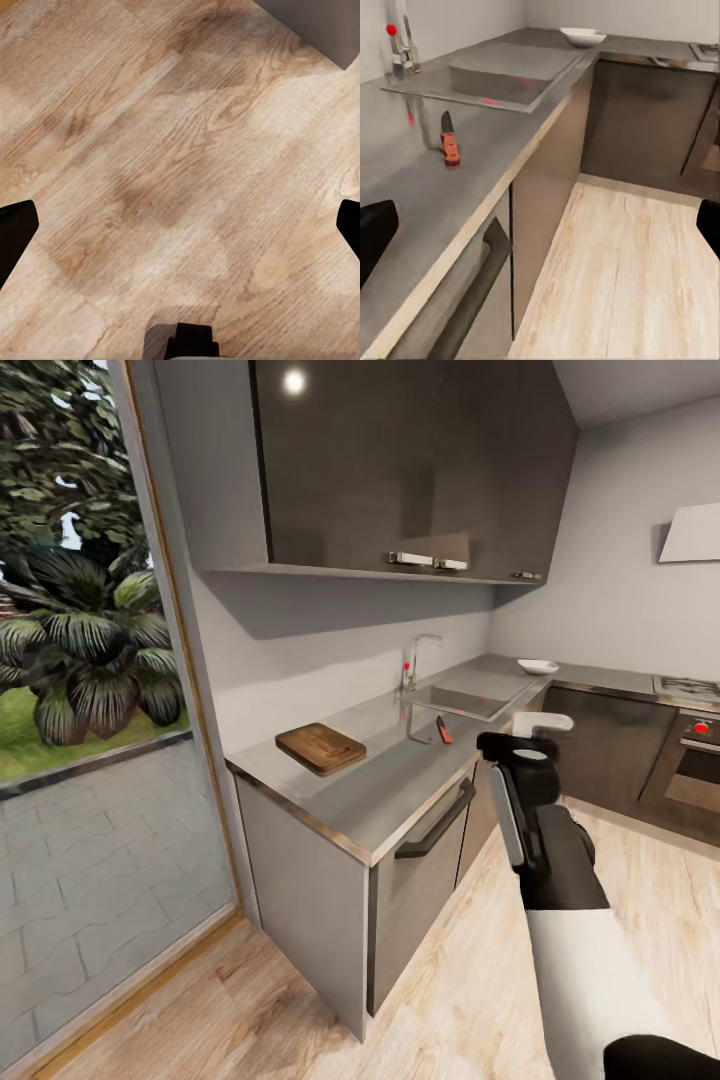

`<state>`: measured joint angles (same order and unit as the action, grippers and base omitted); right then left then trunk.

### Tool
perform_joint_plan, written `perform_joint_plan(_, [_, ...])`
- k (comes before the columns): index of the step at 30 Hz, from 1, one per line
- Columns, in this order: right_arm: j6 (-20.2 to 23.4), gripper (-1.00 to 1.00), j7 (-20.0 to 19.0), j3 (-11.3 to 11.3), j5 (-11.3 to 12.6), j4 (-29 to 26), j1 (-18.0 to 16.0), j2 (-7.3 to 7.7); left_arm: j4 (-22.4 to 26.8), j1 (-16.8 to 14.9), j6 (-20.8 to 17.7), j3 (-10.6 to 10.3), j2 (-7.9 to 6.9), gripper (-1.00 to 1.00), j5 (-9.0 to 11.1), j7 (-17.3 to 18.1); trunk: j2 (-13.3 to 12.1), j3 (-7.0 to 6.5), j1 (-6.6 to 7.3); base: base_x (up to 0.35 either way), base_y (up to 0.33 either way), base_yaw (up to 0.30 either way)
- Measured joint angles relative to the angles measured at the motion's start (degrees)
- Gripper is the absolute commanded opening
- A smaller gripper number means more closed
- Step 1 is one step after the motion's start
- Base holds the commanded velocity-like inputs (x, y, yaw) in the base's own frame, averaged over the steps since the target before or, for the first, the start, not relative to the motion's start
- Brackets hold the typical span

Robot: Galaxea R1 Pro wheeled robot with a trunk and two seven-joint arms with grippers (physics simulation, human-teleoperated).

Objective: In the kitchen, take the Vidalia onion out of the sink, dice it on the chopping board with the paring knife, put the diced onion into the bowl on the countertop, then place both the paring knife and the chopping board into the sink.

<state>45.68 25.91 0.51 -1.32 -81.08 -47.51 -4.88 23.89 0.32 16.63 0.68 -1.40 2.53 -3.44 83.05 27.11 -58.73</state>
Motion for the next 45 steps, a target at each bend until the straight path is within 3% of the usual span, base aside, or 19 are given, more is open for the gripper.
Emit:
perform_joint_plan(3, [-0.1, 1.00, 1.4, 0.2, -0.1, 10.1, -6.0, -2.26, 0.0, 0.0, 0.0, 0.0, 0.00, 1.00, 0.0, 0.0, 0.0, 0.00, 0.00, 0.000, 0.000, 0.000])
perform_joint_plan(5, [-1.7, 1.00, 2.9, 1.9, -0.4, 21.3, -12.4, -5.02, 0.0, 0.0, 0.0, 0.0, 0.00, 1.00, -0.1, 0.0, 0.0, -0.01, 0.00, 0.000, 0.000, 0.000])
perform_joint_plan(9, [-8.6, 1.00, 3.8, 3.8, -1.1, 35.5, -21.4, -5.11, 0.0, 0.0, 0.0, 0.0, 0.00, 1.00, -0.1, 0.0, 0.0, 0.00, 0.00, 0.000, 0.000, 0.000])
perform_joint_plan(14, [-13.4, 1.00, 4.3, 4.3, -1.1, 44.8, -24.8, -5.11, 0.0, 0.0, 0.0, 0.0, 0.00, 1.00, -0.1, 0.0, 0.0, 0.00, 0.00, 0.000, 0.000, 0.000])
perform_joint_plan(27, [-15.4, 1.00, 4.4, 4.4, -0.9, 47.1, -25.6, -5.11, 0.1, 0.0, 0.1, 0.0, 0.00, 1.00, -0.1, 0.0, 0.0, 0.00, 0.03, 0.089, 0.067, 0.000])
perform_joint_plan(45, [-18.7, 1.00, 4.3, 4.4, -0.9, 48.8, -25.6, -5.11, 0.1, 0.0, 0.1, 0.0, 0.00, 1.00, -0.1, 0.0, 0.0, 0.00, 0.02, 0.104, 0.263, 0.000])
